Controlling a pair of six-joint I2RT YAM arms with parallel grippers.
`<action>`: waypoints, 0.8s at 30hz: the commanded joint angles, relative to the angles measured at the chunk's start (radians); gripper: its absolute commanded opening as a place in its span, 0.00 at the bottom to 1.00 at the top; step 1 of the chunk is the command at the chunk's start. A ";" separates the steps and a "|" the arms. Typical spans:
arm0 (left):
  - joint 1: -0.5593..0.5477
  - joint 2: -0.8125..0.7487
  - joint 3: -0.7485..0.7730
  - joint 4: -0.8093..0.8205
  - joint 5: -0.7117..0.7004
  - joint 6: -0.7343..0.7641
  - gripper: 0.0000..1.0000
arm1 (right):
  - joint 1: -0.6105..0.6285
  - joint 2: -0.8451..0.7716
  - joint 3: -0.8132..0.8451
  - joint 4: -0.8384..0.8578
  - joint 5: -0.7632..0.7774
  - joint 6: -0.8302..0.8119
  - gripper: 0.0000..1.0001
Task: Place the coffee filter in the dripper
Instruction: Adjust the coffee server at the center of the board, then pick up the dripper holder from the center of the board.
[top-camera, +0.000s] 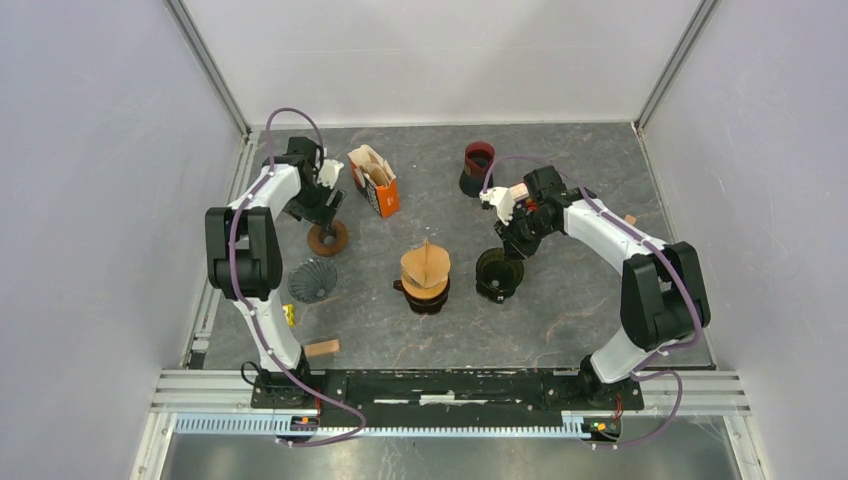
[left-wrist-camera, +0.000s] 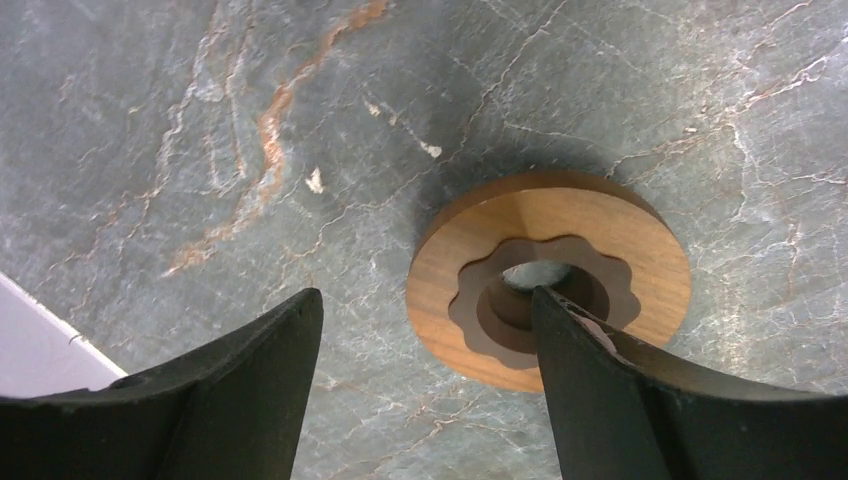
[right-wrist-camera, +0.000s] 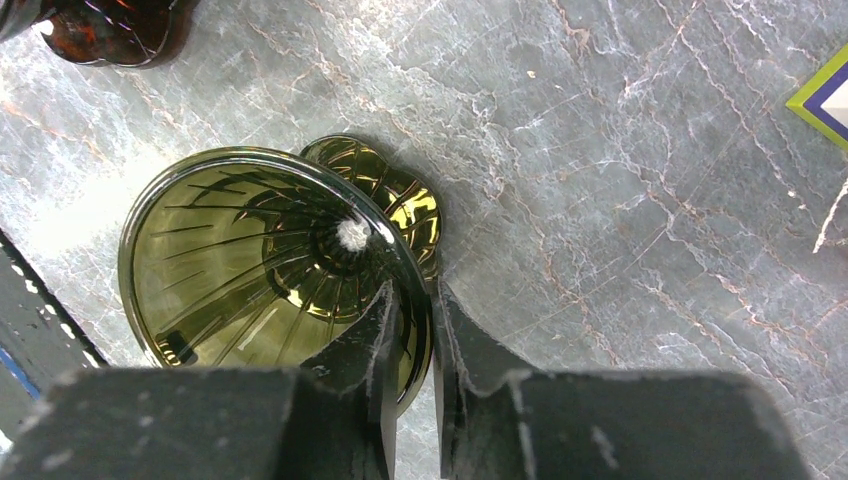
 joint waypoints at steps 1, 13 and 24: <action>0.004 0.033 0.056 -0.014 0.045 0.049 0.80 | -0.002 0.011 0.013 -0.023 0.035 -0.028 0.24; 0.004 0.067 0.034 -0.014 0.100 0.049 0.58 | -0.008 -0.011 0.088 -0.038 0.042 -0.025 0.51; 0.005 -0.016 0.079 -0.071 0.164 0.021 0.23 | -0.045 -0.103 0.103 -0.035 0.039 -0.007 0.65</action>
